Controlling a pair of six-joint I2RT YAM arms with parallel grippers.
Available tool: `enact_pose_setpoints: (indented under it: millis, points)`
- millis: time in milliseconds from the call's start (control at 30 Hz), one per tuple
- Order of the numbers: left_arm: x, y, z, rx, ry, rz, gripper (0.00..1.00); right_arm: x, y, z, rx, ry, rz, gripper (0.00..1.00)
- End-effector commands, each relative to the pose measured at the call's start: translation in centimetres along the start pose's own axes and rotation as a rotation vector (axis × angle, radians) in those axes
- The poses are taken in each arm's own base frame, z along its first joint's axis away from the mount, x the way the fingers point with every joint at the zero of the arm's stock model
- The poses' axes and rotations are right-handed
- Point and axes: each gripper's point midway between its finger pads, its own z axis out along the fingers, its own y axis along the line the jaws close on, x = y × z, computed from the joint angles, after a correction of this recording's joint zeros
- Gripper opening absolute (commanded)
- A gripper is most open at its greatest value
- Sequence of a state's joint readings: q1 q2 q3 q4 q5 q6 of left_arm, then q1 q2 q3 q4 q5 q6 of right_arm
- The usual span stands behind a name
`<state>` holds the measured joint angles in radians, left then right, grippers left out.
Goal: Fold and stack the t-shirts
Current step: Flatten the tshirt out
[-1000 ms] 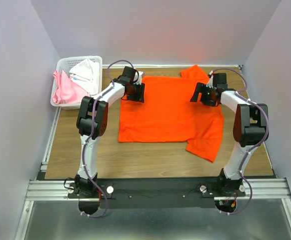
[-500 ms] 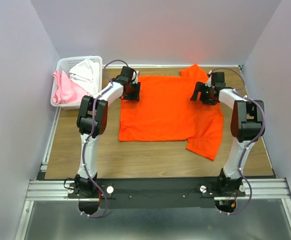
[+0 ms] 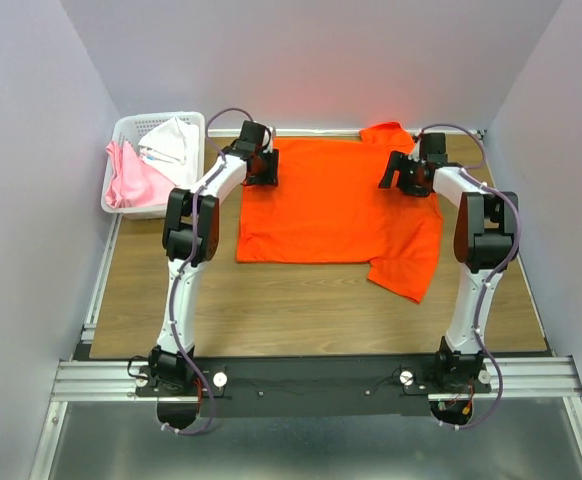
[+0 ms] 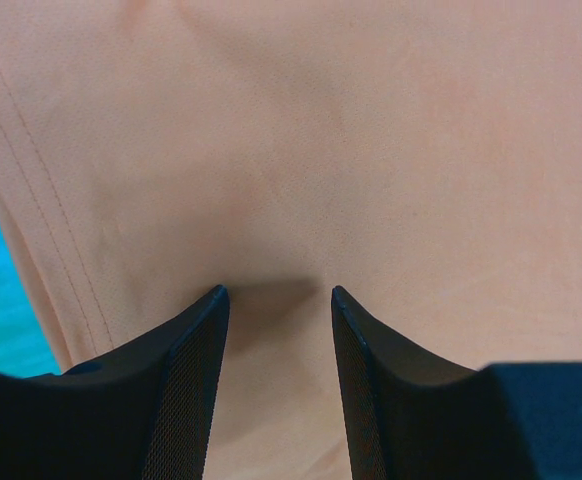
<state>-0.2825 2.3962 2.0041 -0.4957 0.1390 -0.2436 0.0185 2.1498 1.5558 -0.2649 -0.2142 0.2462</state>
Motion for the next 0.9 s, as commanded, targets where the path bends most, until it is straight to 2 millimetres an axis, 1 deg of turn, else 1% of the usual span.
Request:
enact_pose_setpoints:
  millis: [0, 67, 167, 200, 233, 267, 333, 400, 433, 467, 500, 567, 600, 667, 700, 733, 767, 800, 867]
  points:
    - [2.1, 1.6, 2.0, -0.036, 0.077, -0.011, 0.54, 2.9, -0.9, 1.4, 0.028, 0.112, 0.049, 0.92]
    - [0.7, 1.0, 1.6, -0.017, 0.044, -0.001, 0.54, 2.6, -0.6, 1.3, 0.014, 0.109, 0.05, 0.92]
    - [-1.3, 0.6, 0.1, -0.013, -0.017, 0.011, 0.55, 1.5, 0.1, 0.7, -0.004, 0.086, 0.046, 0.92]
    - [-1.9, 0.5, -1.1, -0.023, -0.039, 0.015, 0.55, 1.2, 0.2, 0.6, -0.009, 0.081, 0.048, 0.92]
    - [-2.3, 0.5, -1.8, -0.029, -0.056, 0.017, 0.55, 0.6, 0.5, 0.3, -0.017, 0.068, 0.044, 0.92]
    - [-2.8, 0.6, -3.1, -0.045, -0.08, 0.019, 0.55, 0.1, 0.9, -0.2, -0.03, 0.056, 0.046, 0.92]
    - [-2.9, 0.7, -4.6, -0.063, -0.098, 0.015, 0.55, -0.7, 1.4, -0.8, -0.043, 0.037, 0.045, 0.91]
    - [-2.5, 0.8, -5.7, -0.08, -0.112, -0.001, 0.55, -1.7, 2.1, -1.8, -0.059, 0.012, 0.046, 0.92]
    - [-1.9, 1.2, -7.0, -0.103, -0.115, -0.007, 0.55, -2.2, 2.4, -2.4, -0.066, -0.001, 0.044, 0.92]
    - [-1.2, 1.4, -7.5, -0.114, -0.107, -0.015, 0.55, -2.0, 2.4, -2.4, -0.067, 0.003, 0.049, 0.91]
    - [0.4, 1.6, -8.4, -0.121, -0.086, -0.031, 0.55, -2.4, 2.7, -3.1, -0.072, -0.01, 0.05, 0.92]
    - [1.7, 2.3, -9.2, -0.162, -0.078, -0.048, 0.55, -2.5, 2.9, -3.8, -0.073, -0.018, 0.056, 0.92]
    - [3.4, 2.5, -9.7, -0.169, -0.055, -0.056, 0.55, -2.4, 3.0, -4.3, -0.073, -0.02, 0.061, 0.92]
    - [5.2, 2.8, -10.1, -0.184, -0.033, -0.075, 0.55, -2.0, 3.1, -4.9, -0.073, -0.017, 0.068, 0.92]
    - [5.4, 2.7, -10.9, -0.184, -0.043, -0.081, 0.55, -1.1, 2.8, -4.9, -0.067, 0.001, 0.076, 0.92]
    - [7.4, 3.0, -10.8, -0.195, -0.008, -0.095, 0.55, -1.2, 3.1, -5.7, -0.07, -0.009, 0.071, 0.92]
    - [7.8, 3.0, -11.1, -0.194, -0.011, -0.102, 0.55, -1.0, 3.0, -5.9, -0.065, -0.009, 0.074, 0.92]
    - [8.8, 3.0, -11.6, -0.197, -0.002, -0.113, 0.55, -0.4, 2.9, -6.6, -0.063, -0.005, 0.075, 0.92]
    - [9.7, 3.0, -12.1, -0.2, 0.0, -0.127, 0.55, 0.2, 2.8, -7.2, -0.056, -0.002, 0.072, 0.92]
